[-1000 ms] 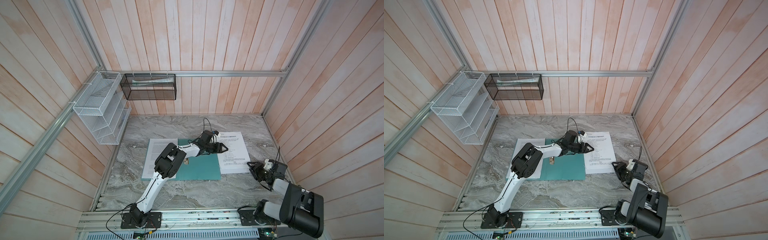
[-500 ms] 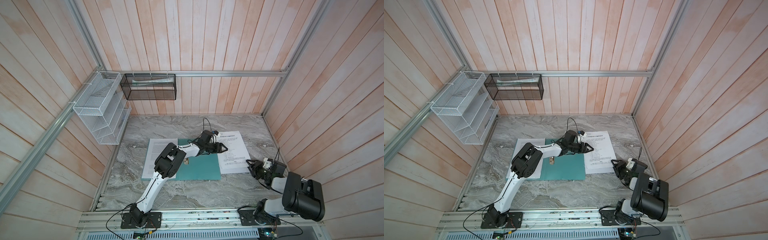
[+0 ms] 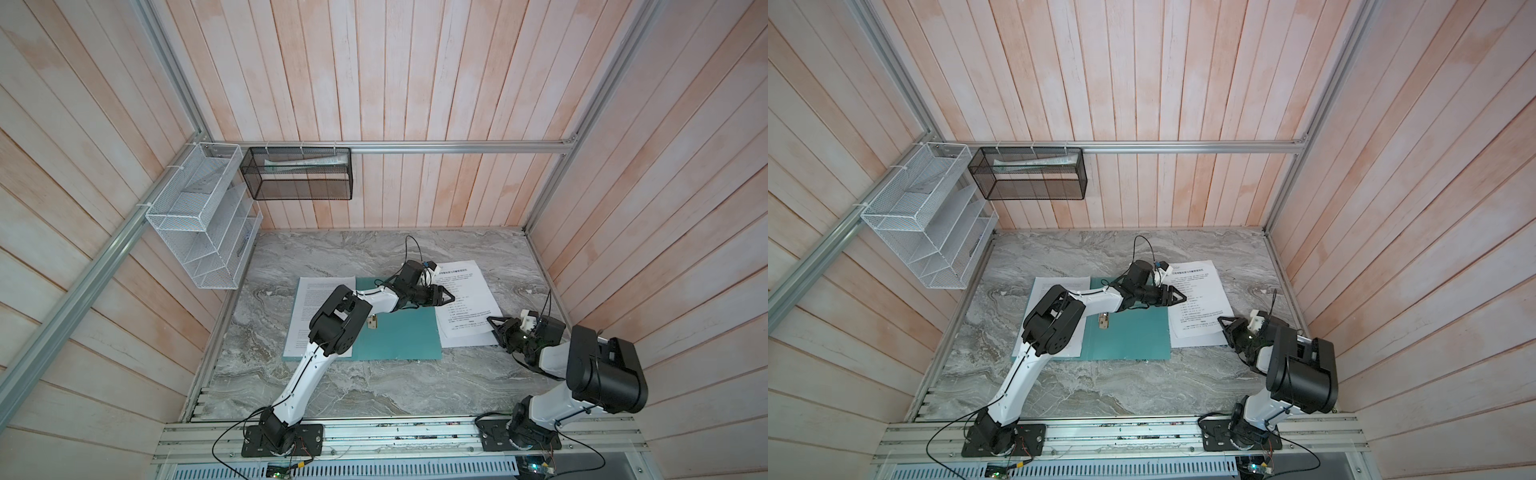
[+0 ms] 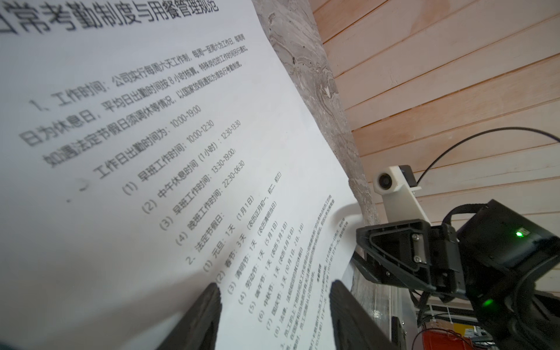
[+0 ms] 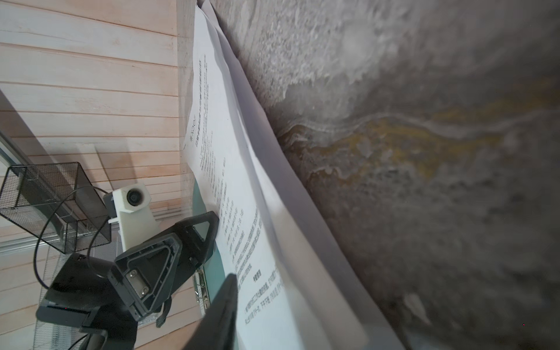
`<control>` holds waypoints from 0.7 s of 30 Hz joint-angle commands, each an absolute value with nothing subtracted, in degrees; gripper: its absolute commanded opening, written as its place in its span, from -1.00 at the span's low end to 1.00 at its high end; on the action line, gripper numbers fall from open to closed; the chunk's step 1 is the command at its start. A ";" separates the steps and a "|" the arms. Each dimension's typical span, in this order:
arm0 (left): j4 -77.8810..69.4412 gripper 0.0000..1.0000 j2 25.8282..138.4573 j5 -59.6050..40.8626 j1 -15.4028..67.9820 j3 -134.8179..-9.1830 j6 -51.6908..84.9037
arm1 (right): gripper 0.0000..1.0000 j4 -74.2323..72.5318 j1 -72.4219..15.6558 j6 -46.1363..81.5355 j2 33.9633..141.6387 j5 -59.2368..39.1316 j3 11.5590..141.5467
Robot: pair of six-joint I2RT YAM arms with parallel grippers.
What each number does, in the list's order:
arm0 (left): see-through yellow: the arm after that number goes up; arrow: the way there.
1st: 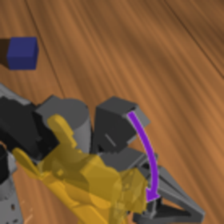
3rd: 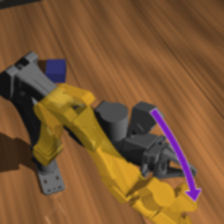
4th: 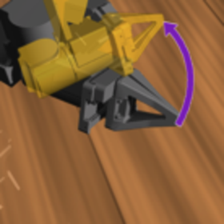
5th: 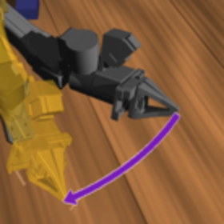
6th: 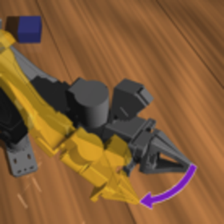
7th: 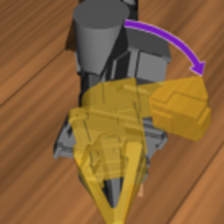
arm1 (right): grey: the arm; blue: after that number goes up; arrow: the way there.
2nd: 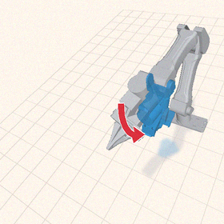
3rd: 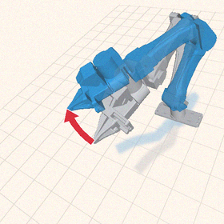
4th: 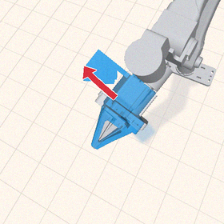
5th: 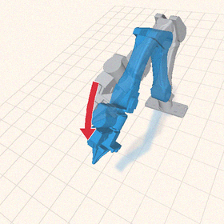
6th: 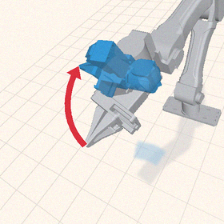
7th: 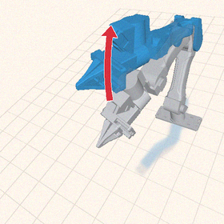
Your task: Put the files into the folder
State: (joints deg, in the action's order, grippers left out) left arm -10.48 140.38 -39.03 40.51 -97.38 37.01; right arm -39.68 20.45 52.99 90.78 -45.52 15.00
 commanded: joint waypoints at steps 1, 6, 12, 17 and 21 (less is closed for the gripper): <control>-6.42 0.19 143.21 -38.58 40.17 -96.50 35.77 | -0.66 -42.27 19.06 53.51 92.06 -46.08 15.86; -5.68 0.19 142.43 -38.41 39.95 -96.67 35.42 | -0.86 -42.76 18.63 54.94 90.80 -46.82 16.08; -4.16 0.34 137.09 -37.92 38.69 -97.01 34.52 | -1.00 -41.38 18.00 58.80 86.34 -48.79 17.52; -1.88 0.57 131.19 -37.19 37.25 -98.46 33.76 | -1.00 -41.09 17.41 63.32 81.62 -49.87 18.65; -0.05 0.64 126.61 -36.18 36.43 -99.09 33.49 | -1.00 -41.97 16.79 68.36 77.94 -50.18 19.50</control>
